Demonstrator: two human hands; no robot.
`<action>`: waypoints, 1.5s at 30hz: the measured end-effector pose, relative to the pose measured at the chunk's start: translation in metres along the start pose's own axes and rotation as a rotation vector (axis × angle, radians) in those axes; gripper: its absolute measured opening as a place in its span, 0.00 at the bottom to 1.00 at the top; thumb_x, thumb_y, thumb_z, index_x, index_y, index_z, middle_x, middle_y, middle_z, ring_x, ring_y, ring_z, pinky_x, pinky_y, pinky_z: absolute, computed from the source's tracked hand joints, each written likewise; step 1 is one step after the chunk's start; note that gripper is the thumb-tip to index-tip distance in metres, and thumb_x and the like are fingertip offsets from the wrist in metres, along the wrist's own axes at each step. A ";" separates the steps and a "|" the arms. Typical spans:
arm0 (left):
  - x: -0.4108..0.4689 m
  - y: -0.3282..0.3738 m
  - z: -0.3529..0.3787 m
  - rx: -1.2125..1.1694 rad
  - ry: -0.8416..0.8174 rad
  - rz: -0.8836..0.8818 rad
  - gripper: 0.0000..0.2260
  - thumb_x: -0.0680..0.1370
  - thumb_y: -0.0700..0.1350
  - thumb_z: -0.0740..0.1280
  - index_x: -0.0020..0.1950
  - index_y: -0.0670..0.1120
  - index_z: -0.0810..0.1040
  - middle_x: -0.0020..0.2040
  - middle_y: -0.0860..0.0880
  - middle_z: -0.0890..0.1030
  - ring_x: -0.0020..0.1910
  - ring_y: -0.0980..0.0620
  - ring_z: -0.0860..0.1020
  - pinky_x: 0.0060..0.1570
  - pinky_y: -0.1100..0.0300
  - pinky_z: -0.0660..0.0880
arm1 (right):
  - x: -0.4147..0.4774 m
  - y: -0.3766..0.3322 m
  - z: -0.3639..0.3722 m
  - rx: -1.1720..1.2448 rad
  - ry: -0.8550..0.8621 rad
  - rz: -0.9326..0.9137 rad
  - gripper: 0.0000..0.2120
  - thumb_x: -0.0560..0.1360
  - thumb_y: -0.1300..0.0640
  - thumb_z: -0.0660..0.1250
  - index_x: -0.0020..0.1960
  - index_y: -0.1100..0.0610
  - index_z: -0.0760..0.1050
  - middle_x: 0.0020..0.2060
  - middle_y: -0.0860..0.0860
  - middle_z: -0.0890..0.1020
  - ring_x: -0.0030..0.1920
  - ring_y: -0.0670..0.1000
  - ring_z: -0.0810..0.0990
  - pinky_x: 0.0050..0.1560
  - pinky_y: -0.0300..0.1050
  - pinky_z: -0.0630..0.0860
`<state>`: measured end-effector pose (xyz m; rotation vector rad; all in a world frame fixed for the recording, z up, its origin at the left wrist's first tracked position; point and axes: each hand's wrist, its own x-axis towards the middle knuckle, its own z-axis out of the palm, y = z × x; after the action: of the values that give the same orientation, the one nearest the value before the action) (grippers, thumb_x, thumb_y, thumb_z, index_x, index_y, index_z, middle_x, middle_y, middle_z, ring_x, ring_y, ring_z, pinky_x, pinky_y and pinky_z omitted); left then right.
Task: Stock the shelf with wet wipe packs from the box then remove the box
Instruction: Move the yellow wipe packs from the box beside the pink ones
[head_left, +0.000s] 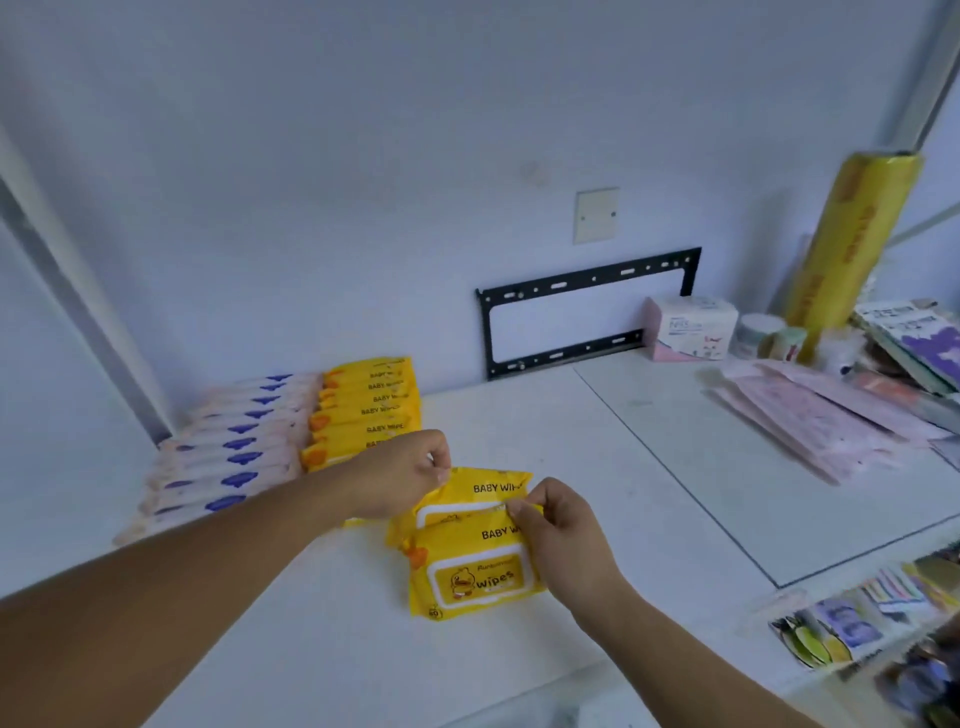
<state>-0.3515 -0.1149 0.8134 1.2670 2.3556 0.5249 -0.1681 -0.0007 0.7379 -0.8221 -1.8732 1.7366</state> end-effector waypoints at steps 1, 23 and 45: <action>-0.002 -0.015 -0.002 0.002 -0.007 -0.015 0.06 0.82 0.48 0.64 0.45 0.54 0.73 0.36 0.55 0.74 0.34 0.56 0.70 0.34 0.59 0.66 | 0.004 0.005 0.015 0.003 -0.018 0.013 0.13 0.79 0.58 0.68 0.37 0.54 0.70 0.32 0.51 0.78 0.35 0.49 0.77 0.38 0.48 0.73; -0.039 -0.115 -0.009 0.598 0.002 0.144 0.56 0.62 0.79 0.64 0.81 0.55 0.47 0.81 0.54 0.51 0.79 0.52 0.52 0.77 0.53 0.51 | 0.035 0.031 0.104 -0.263 -0.327 -0.008 0.42 0.61 0.35 0.80 0.67 0.42 0.63 0.56 0.42 0.80 0.54 0.43 0.82 0.52 0.42 0.81; -0.013 -0.127 0.009 0.755 0.141 0.083 0.55 0.69 0.70 0.69 0.82 0.47 0.42 0.83 0.47 0.47 0.81 0.47 0.50 0.79 0.48 0.49 | 0.069 0.016 0.107 -0.786 -0.150 -0.013 0.31 0.66 0.34 0.76 0.57 0.48 0.64 0.53 0.45 0.78 0.54 0.51 0.78 0.60 0.54 0.72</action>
<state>-0.4278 -0.1905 0.7443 1.6747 2.7391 -0.3143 -0.2890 -0.0299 0.7066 -0.9480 -2.6989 1.0377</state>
